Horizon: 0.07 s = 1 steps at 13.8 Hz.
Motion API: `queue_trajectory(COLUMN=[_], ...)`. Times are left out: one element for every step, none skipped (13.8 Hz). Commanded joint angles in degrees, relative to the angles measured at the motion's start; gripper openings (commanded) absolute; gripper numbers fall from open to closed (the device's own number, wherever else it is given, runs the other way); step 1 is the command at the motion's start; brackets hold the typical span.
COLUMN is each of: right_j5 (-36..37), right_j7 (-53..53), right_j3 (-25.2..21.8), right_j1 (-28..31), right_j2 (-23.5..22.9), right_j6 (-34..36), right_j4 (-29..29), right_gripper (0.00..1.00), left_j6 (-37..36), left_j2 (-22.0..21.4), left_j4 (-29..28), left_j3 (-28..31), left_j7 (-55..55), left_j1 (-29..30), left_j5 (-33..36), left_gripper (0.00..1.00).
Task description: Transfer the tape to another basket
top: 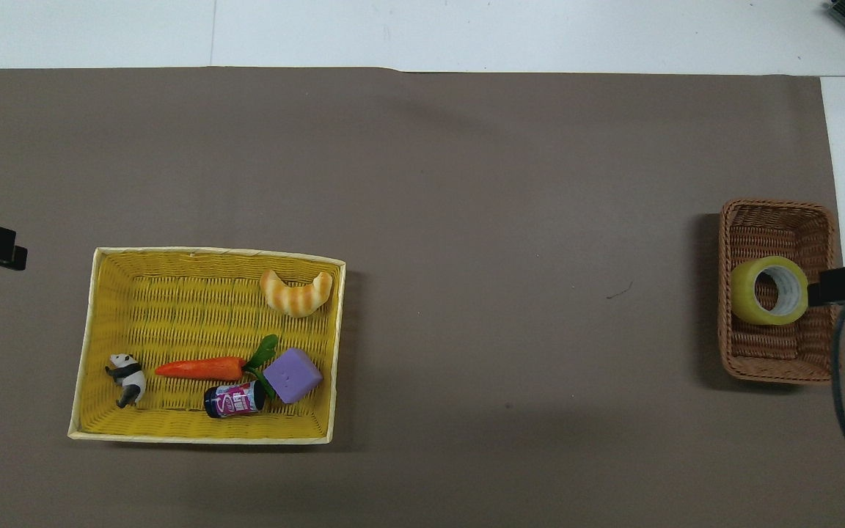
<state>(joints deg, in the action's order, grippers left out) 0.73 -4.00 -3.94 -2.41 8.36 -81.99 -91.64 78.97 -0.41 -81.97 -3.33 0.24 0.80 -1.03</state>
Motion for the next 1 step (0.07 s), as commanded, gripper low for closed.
queue_trajectory(right_j5=[-0.21], right_j7=[1.45], right_j3=[0.08], right_j1=[0.83], right_j2=[1.40], right_j6=[-0.02], right_j4=[-1.61], right_gripper=[1.00], left_j6=[-1.01], left_j2=[-0.29], left_j4=[0.32], left_j3=[0.34], left_j7=[0.47], left_j1=[-0.28], left_j5=[0.68], left_gripper=[1.00])
